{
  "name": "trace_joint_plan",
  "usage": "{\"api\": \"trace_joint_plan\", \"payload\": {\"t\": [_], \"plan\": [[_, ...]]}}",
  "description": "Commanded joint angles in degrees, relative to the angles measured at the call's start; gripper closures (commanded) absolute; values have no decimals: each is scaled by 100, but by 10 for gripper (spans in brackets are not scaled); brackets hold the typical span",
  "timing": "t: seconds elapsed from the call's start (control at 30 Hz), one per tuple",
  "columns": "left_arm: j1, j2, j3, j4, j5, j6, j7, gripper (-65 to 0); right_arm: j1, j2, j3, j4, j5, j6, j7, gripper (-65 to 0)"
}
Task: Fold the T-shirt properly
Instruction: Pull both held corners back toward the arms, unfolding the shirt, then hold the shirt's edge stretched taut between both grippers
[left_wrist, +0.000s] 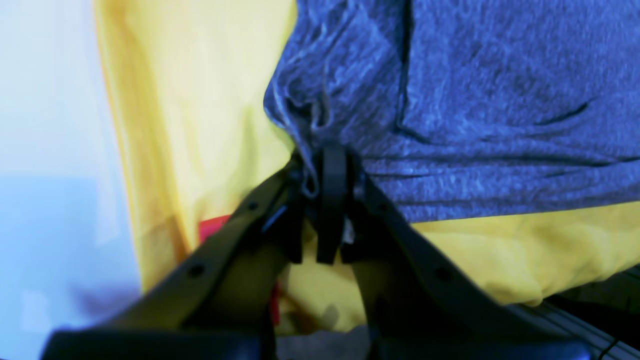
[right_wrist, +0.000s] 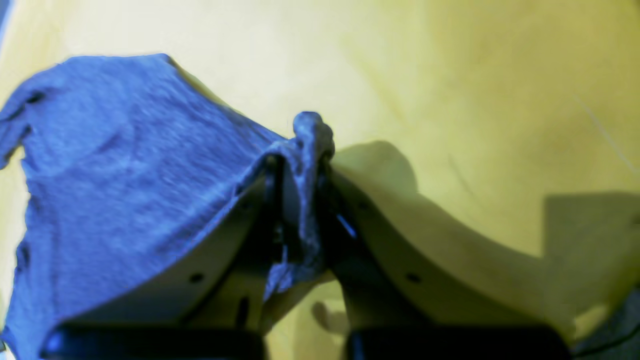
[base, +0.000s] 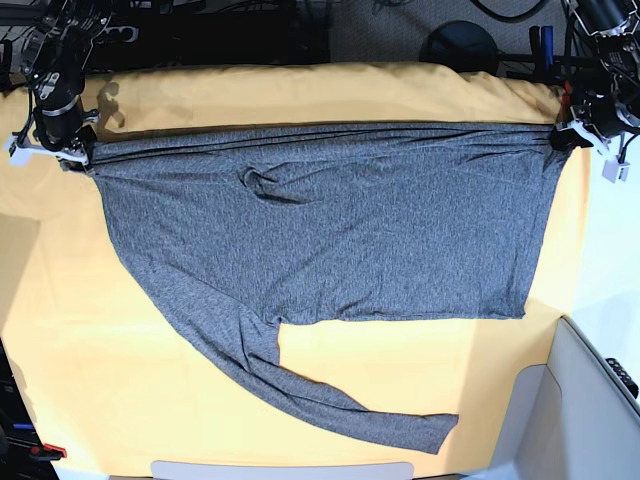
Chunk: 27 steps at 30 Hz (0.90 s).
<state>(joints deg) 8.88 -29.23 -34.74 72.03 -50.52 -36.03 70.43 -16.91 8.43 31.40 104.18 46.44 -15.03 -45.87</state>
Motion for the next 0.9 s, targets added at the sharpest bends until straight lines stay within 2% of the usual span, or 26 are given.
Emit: {"api": "trace_joint_plan", "payload": {"t": [0.0, 0.43, 0.73, 0.87], "plan": [[-23, -184, -47, 63, 81, 21, -59, -3, -54, 111, 56, 109, -112, -31, 292, 0], [232, -176, -29, 98, 98, 21, -41, -3, -599, 129, 73, 83, -147, -31, 301, 0], [584, -176, -47, 98, 81, 21, -15, -3, -854, 129, 478, 83, -147, -23, 292, 0], [698, 44, -56, 239, 81, 21, -15, -3, -942, 129, 469, 57, -156, -14, 292, 0]]}}
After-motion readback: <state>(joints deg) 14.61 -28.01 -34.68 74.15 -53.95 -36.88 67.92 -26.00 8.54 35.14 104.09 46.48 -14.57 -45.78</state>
